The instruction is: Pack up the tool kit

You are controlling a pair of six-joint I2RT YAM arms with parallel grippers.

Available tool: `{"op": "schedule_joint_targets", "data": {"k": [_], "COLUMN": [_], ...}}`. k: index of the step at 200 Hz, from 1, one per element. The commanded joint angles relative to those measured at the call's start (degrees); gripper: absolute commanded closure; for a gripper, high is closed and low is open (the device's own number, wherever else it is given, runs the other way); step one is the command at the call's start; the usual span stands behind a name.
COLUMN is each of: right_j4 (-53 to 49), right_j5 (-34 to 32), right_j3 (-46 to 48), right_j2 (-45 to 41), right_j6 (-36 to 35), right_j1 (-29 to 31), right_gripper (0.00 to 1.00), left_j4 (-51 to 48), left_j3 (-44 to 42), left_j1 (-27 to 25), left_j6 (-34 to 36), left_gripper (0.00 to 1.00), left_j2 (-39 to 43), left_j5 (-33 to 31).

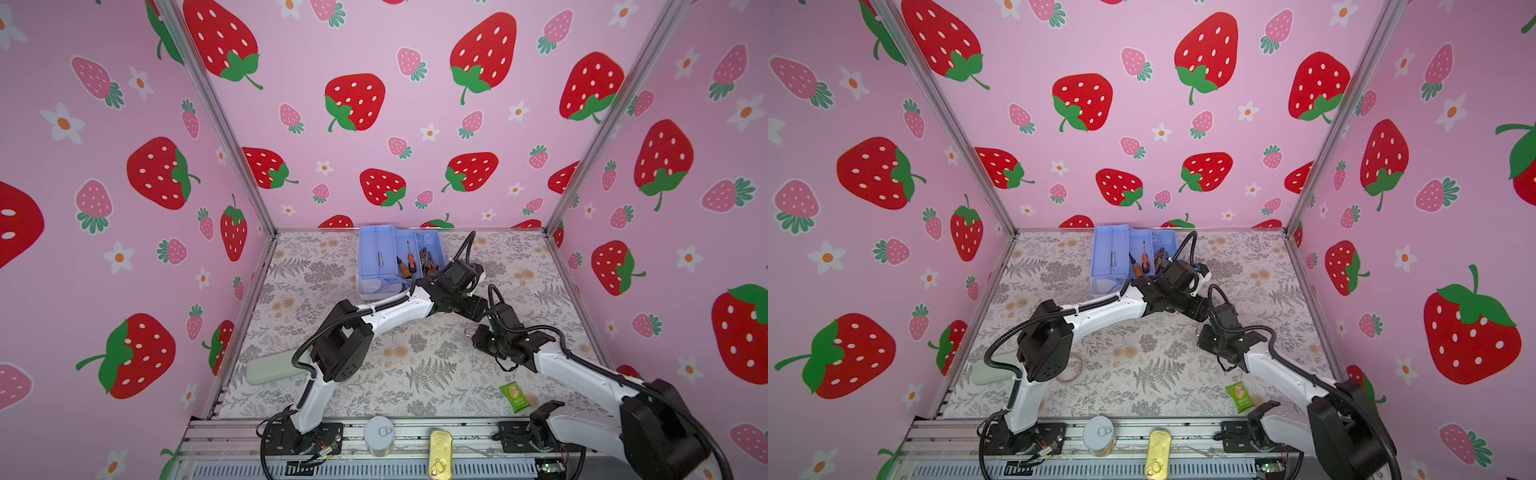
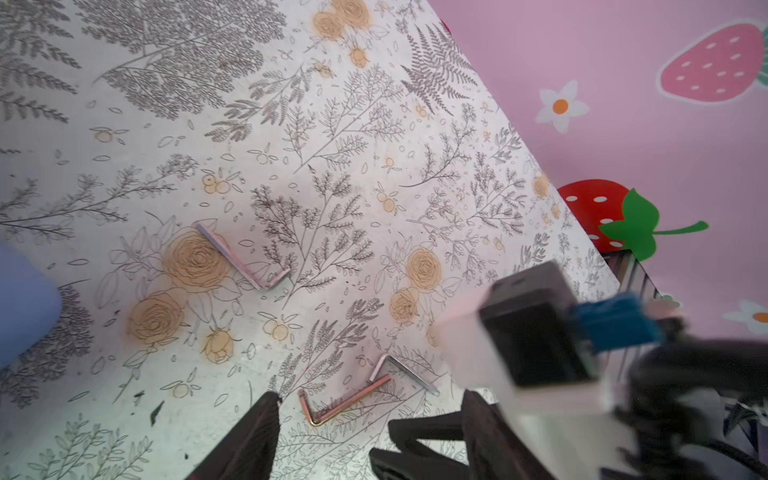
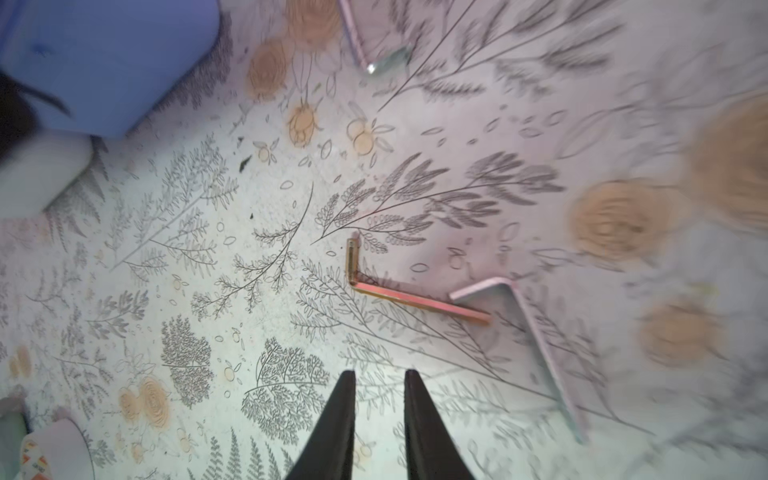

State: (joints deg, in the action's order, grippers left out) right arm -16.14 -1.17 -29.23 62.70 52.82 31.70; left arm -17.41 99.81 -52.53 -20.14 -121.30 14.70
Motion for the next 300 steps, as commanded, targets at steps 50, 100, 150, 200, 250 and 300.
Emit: {"op": "schedule_joint_targets", "data": {"k": [50, 100, 150, 200, 250, 300], "right_j4": [-11.1, 0.7, 14.0, 13.9, 5.3, 9.3], "right_j5": [-2.3, 4.5, 7.4, 8.1, 3.7, 2.8], "right_j3": [9.2, 10.5, 9.5, 3.5, 4.1, 4.8], "right_j2": [-8.2, -0.9, 9.9, 15.7, -1.4, -8.9], "right_j6": [-2.0, -2.7, 0.3, -2.7, -6.0, -12.2], "right_j1": [-8.9, -8.3, -1.4, -0.6, -8.1, -12.8], "right_gripper": [0.74, 0.77, 0.78, 0.77, 0.77, 0.75], "left_j4": [-0.1, 0.0, 0.9, 1.1, -6.6, -7.7], "left_j3": [1.3, 1.2, 0.9, -0.2, 4.7, 2.0], "left_j1": [0.2, 0.2, 0.9, 1.3, 1.5, 1.4], "left_j6": [-1.0, -0.9, -2.0, -1.1, -3.2, -6.5], "left_gripper": [0.29, 0.29, 0.29, 0.37, 0.45, 0.37], "left_j2": [-1.1, -1.0, -1.6, -1.1, -4.0, -1.6], "left_j5": [1.5, 1.3, 2.2, 0.9, -4.5, -9.3]}}
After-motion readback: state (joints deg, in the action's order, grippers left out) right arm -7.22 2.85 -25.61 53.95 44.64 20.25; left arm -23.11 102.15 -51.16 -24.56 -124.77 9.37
